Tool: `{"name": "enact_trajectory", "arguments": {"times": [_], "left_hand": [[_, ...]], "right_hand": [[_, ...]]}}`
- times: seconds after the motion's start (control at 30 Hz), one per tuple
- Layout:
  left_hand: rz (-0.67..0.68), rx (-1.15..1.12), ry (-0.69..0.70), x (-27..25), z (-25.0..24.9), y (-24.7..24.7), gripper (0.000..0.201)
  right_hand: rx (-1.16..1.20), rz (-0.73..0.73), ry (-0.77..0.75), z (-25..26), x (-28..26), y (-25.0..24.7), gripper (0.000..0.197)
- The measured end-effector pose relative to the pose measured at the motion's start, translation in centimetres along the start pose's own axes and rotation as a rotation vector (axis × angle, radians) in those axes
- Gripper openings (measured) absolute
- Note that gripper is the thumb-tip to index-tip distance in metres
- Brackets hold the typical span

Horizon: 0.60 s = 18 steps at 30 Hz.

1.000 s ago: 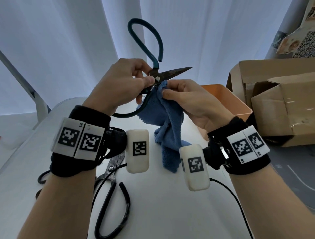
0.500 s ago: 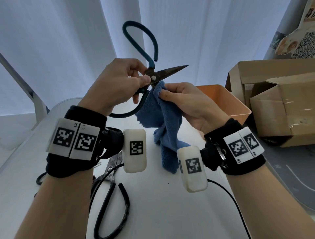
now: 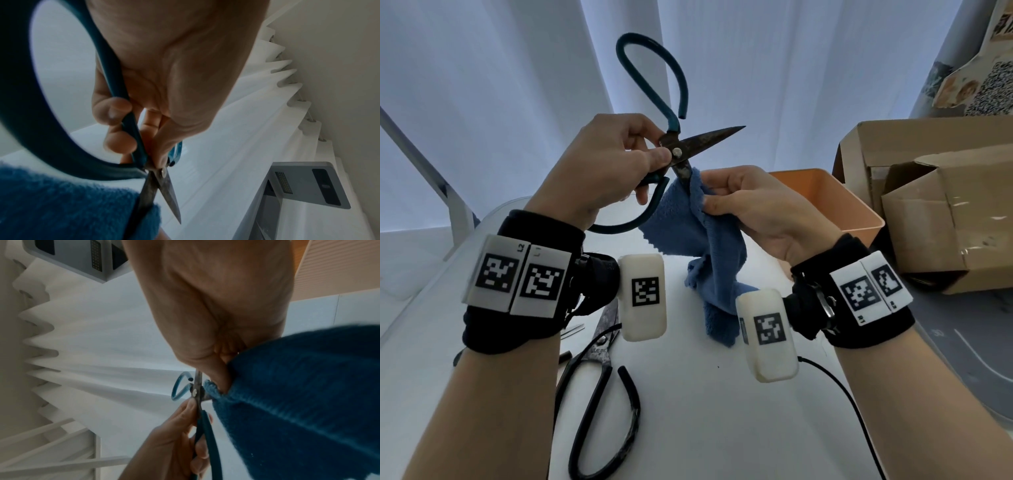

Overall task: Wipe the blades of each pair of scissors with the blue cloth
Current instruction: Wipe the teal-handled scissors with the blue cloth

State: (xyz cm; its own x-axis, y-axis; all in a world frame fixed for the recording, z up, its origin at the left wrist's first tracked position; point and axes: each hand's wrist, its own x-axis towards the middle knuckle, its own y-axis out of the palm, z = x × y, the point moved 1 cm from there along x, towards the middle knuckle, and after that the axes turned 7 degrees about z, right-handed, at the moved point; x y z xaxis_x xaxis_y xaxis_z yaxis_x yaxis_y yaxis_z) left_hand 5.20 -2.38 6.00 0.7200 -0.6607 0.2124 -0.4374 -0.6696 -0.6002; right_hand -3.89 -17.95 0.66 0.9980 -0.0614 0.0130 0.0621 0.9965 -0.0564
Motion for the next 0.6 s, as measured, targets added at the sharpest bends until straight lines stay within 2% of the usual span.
{"name": "enact_trajectory", "arguments": {"times": [0.07, 0.23, 0.43, 0.6], "left_hand": [[0.005, -0.007, 0.003, 0.02, -0.01, -0.08, 0.008], [-0.006, -0.031, -0.002, 0.13, 0.08, -0.12, 0.009], [-0.001, -0.032, 0.002, -0.01, 0.06, -0.24, 0.008], [-0.03, -0.033, -0.01, 0.02, 0.19, -0.57, 0.011]], "right_hand": [[0.001, 0.017, 0.002, -0.06, -0.06, -0.08, 0.031], [-0.03, -0.066, 0.001, 0.06, -0.05, 0.07, 0.015], [-0.004, 0.037, 0.009, 0.07, -0.24, -0.06, 0.032], [-0.109, -0.073, 0.025, -0.04, -0.14, 0.0, 0.014]]}}
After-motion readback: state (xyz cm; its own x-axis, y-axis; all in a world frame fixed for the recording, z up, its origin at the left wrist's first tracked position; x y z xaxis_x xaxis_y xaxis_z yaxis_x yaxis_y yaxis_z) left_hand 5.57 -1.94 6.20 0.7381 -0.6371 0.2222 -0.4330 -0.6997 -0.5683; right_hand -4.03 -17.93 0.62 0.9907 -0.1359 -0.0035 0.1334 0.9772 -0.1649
